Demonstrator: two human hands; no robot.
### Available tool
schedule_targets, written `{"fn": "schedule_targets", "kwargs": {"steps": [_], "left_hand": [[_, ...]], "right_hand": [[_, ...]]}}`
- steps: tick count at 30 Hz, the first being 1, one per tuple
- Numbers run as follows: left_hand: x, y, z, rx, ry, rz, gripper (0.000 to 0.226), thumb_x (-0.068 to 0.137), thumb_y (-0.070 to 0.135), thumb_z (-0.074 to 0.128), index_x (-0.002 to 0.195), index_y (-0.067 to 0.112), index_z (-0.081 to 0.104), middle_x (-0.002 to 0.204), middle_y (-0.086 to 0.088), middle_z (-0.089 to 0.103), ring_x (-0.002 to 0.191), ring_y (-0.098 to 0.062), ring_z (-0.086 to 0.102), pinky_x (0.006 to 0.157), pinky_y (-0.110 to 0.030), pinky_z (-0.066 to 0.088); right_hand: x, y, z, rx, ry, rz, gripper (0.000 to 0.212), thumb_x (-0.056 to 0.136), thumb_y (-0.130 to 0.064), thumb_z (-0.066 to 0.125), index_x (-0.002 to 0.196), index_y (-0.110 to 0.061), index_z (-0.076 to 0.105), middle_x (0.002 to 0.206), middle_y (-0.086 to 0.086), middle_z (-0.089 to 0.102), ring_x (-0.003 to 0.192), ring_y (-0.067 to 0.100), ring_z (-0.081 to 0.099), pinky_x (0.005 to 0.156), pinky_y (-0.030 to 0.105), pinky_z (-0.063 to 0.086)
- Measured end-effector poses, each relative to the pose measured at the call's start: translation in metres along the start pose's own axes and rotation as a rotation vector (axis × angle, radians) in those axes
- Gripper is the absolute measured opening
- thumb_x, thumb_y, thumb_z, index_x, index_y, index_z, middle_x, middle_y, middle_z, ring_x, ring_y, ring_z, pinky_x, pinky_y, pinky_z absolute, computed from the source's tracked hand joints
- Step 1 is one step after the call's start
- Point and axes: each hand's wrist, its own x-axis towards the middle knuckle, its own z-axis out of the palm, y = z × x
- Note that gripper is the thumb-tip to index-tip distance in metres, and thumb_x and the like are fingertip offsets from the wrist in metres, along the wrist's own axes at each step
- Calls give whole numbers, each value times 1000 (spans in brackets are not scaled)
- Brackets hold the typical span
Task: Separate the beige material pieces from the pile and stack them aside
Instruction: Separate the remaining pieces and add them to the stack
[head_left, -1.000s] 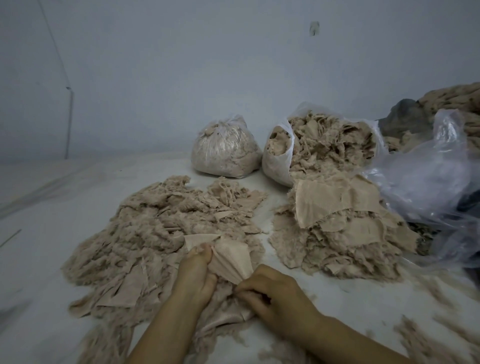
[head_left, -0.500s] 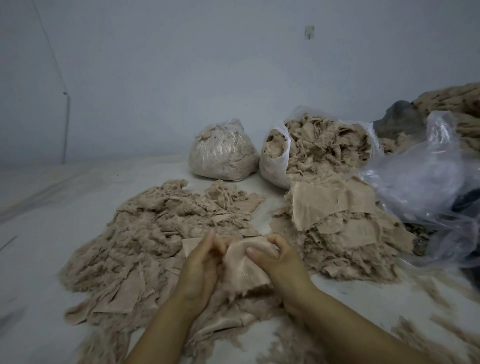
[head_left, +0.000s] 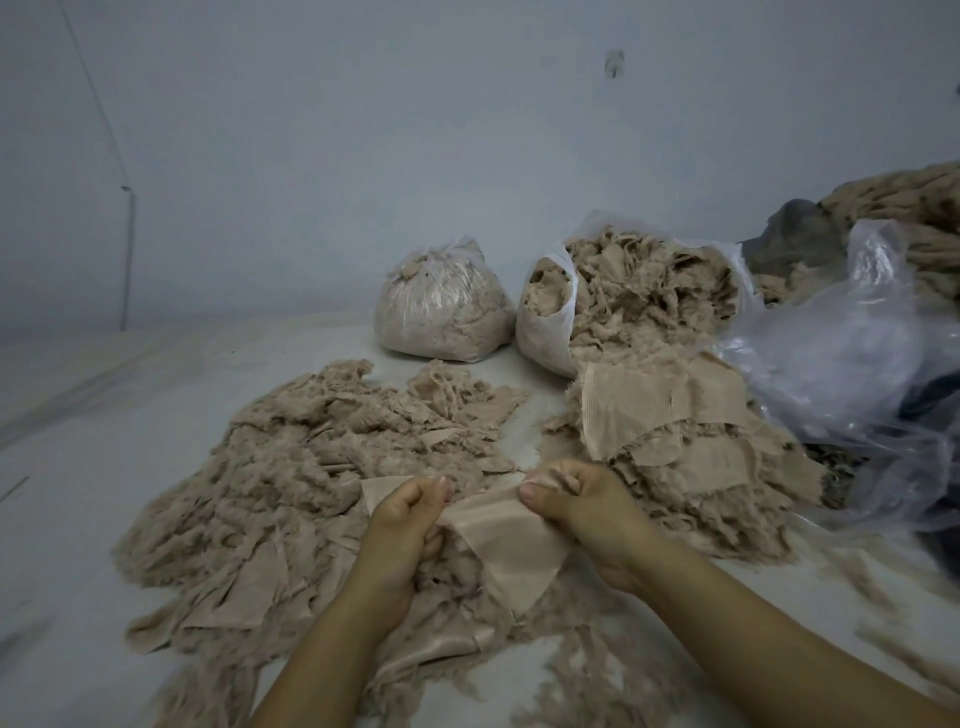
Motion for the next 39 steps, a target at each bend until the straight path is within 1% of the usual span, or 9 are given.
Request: {"fn": "schedule_targets", "kwargs": {"steps": [6,10,12,15,18,27,32,37,39], "left_hand": [[11,-3,-18,70,225,11,36,93,41,48,73,12,57,52,2,48,42,-6,41,44,-20,36],[2,-4,0,51,-103,-109,67,70,66,53,90,4,70,83,-15,73,74,-24,70,61,-27,54],[-5,-4,6,163,-269,-136,56,72,66,63,97,18,74,96,-8,74,88,-20,70,66,-21,52],[-10,-6,9,227,-308,-130,39,63,46,82,89,19,72,84,0,74,66,-8,67,52,-14,46],[-8,-5,8,167,-173,-122,5,73,15,75,72,11,72,69,-9,72,42,-8,57,40,-14,41],[-3,-4,1,105,-155,-139,20,72,13,66,52,11,68,56,-7,62,56,-14,59,59,-22,50],[1,-6,-12,227,-124,-126,32,83,10,64,51,13,65,66,-14,63,63,-21,57,61,-24,46],[4,-12,-8,469,-123,-16,38,90,12,62,53,11,62,51,-4,58,39,-7,44,46,-17,36],[5,-14,-8,531,-105,22,34,90,13,63,56,7,64,58,-13,57,42,-10,41,47,-20,35]], "right_hand": [[-1,-3,-9,165,87,1,8,88,-2,62,92,5,66,80,14,68,68,19,64,60,23,54],[3,-4,3,224,146,-62,6,91,-6,61,92,-4,67,88,16,71,82,24,66,79,37,53],[6,-4,14,236,199,-106,11,91,-7,61,99,0,64,92,17,69,84,24,65,82,36,54],[9,-1,33,249,270,-187,8,91,-5,60,95,2,60,79,8,64,67,9,61,61,18,52],[15,0,38,266,369,-222,4,92,-4,59,89,-4,60,72,1,62,60,5,58,55,15,47],[32,13,17,272,605,-249,11,93,-5,57,83,-9,62,74,2,60,67,11,54,61,13,46],[45,-17,-7,63,611,-332,37,90,-14,63,63,-17,38,61,-3,41,58,11,39,53,20,37],[66,-77,-64,-178,687,-346,22,87,-27,67,93,-20,48,87,-5,55,79,14,56,56,19,38],[71,-88,-90,-484,781,-305,33,89,-25,64,115,-17,46,108,3,55,103,26,54,71,26,45]]}}
